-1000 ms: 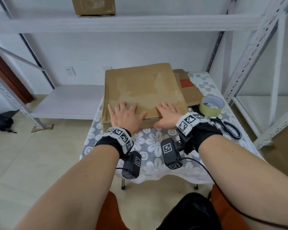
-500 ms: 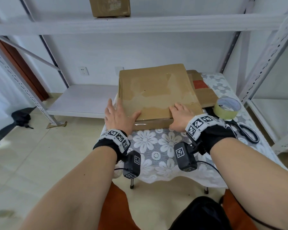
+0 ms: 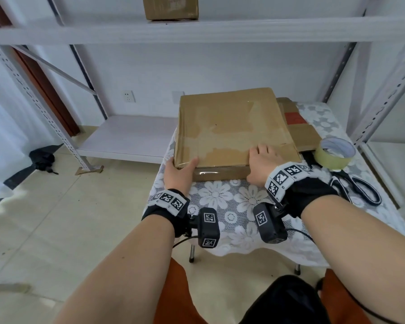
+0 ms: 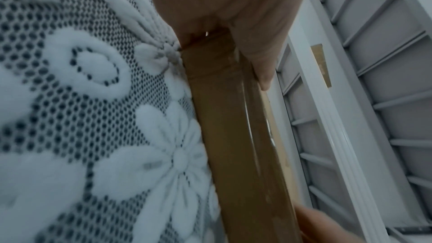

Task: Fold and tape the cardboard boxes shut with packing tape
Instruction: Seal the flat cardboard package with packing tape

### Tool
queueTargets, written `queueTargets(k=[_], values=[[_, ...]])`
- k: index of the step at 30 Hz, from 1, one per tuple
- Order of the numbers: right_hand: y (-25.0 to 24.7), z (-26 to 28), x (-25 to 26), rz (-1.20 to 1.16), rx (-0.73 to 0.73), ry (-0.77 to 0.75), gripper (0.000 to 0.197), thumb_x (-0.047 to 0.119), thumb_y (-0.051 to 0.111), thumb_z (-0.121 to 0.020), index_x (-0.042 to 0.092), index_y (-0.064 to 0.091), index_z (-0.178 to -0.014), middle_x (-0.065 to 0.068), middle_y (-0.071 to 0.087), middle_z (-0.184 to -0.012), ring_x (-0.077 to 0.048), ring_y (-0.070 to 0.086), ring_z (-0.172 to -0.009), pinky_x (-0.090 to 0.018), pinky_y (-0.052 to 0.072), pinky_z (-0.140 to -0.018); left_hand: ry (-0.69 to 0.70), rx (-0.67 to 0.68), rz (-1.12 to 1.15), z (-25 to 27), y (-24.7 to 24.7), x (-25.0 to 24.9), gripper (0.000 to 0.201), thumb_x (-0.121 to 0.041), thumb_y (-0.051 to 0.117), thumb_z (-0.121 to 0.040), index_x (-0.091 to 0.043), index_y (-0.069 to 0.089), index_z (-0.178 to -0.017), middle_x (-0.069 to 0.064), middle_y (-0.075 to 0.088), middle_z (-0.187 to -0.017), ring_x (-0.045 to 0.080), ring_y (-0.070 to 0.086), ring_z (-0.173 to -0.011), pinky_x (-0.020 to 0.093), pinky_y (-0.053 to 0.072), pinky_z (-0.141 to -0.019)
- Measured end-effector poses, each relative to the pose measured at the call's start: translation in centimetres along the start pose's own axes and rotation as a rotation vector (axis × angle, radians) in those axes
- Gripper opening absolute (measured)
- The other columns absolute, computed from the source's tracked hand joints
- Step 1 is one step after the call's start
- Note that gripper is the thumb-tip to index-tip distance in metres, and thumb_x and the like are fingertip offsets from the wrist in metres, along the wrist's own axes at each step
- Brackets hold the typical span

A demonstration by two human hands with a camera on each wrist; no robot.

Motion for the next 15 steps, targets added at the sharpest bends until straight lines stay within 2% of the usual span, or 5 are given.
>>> queueTargets(k=[3, 5, 10, 13, 15], values=[[0.0, 0.1, 0.0, 0.011, -0.003, -0.005, 0.079, 0.020, 0.057, -0.084, 0.002, 0.013, -0.147, -0.018, 0.018, -0.150, -0.034, 0.019, -0.138, -0.040, 0.023, -0.112, 0.019, 0.011, 0.028, -0.2, -0.4, -0.2, 0.043, -0.034, 0.062, -0.093, -0.011, 0.054, -0.128, -0.008, 0.058, -0.100, 0.012, 0.053, -0.092, 0.026, 0.041, -0.083], [0.0, 0.1, 0.0, 0.027, -0.012, -0.009, 0.080, 0.022, 0.057, -0.084, 0.002, 0.012, -0.147, -0.018, 0.016, -0.151, -0.035, 0.019, -0.139, -0.041, 0.022, -0.113, 0.032, 0.019, 0.016, -0.2, -0.7, -0.5, 0.023, -0.032, 0.058, -0.095, -0.015, 0.062, -0.110, -0.008, 0.059, -0.090, 0.015, 0.055, -0.091, 0.024, 0.042, -0.077], [0.2, 0.1, 0.2, 0.048, -0.044, -0.005, 0.080, 0.023, 0.058, -0.084, 0.000, 0.012, -0.146, -0.019, 0.017, -0.150, -0.035, 0.019, -0.138, -0.041, 0.023, -0.113, 0.045, 0.014, -0.003, -1.0, -1.2, -0.7, 0.040, -0.036, 0.051, -0.098, -0.009, 0.061, -0.126, 0.001, 0.065, -0.112, 0.016, 0.058, -0.097, 0.028, 0.046, -0.088], [0.3, 0.1, 0.2, 0.056, -0.049, -0.001, 0.081, 0.023, 0.057, -0.084, 0.000, 0.011, -0.146, -0.019, 0.017, -0.150, -0.035, 0.020, -0.138, -0.041, 0.024, -0.111, 0.014, -0.010, -0.009, -1.7, -1.7, 0.1, 0.039, -0.040, 0.042, -0.101, -0.011, 0.064, -0.086, 0.002, 0.053, -0.069, 0.014, 0.045, -0.060, 0.025, 0.040, -0.058], [0.3, 0.1, 0.2, 0.061, -0.055, -0.002, 0.081, 0.023, 0.058, -0.082, 0.001, 0.013, -0.146, -0.019, 0.020, -0.148, -0.035, 0.023, -0.135, -0.041, 0.026, -0.110, -0.056, -0.027, -0.055, -2.1, -2.2, 0.9, 0.042, -0.040, 0.039, -0.102, -0.011, 0.051, -0.074, 0.004, 0.042, -0.063, 0.018, 0.038, -0.057, 0.028, 0.032, -0.053]])
Point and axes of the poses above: each hand's wrist, its own z-axis away from the middle knuckle, its own y-axis out of the palm, x = y × z, the point moved 5 cm from there along -z, towards the middle knuckle
